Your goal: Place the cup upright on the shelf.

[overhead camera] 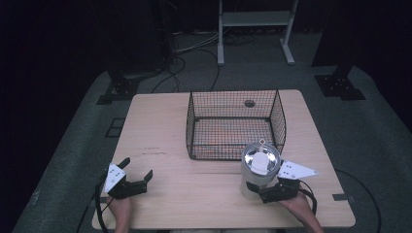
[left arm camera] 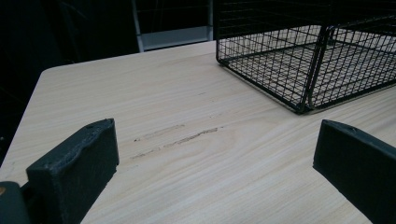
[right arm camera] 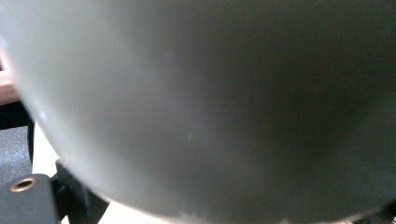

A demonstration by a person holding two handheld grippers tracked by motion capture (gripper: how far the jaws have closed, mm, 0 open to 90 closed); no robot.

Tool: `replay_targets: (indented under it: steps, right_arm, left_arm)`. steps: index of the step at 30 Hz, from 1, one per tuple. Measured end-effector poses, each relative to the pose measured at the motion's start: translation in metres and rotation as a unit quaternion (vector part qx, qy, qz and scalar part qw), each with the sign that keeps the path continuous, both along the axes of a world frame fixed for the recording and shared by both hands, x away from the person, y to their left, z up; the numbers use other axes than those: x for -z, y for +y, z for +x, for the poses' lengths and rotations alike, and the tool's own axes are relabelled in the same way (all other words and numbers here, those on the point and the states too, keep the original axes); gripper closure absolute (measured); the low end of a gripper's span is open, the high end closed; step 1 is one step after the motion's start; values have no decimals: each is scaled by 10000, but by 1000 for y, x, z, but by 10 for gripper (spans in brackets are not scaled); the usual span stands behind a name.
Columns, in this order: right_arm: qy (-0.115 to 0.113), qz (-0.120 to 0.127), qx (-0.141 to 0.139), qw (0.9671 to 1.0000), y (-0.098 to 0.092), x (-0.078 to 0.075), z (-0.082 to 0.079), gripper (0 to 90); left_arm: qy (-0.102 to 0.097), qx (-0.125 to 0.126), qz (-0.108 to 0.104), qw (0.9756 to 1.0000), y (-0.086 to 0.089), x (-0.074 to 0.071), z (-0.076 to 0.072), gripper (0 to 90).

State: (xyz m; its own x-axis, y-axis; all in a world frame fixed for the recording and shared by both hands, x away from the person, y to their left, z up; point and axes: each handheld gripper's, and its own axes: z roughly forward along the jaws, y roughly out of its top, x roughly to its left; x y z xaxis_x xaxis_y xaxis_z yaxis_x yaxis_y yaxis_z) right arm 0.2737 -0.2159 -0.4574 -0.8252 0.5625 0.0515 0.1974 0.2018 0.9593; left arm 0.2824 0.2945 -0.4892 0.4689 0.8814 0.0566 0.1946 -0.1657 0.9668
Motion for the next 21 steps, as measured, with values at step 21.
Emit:
replay_targets:
  steps: [21]
  right_arm:
    - [62,19,59,10000,-1,-3,-2,92]
  left_arm:
    - [0,1,-3,10000,0,0,0,0]
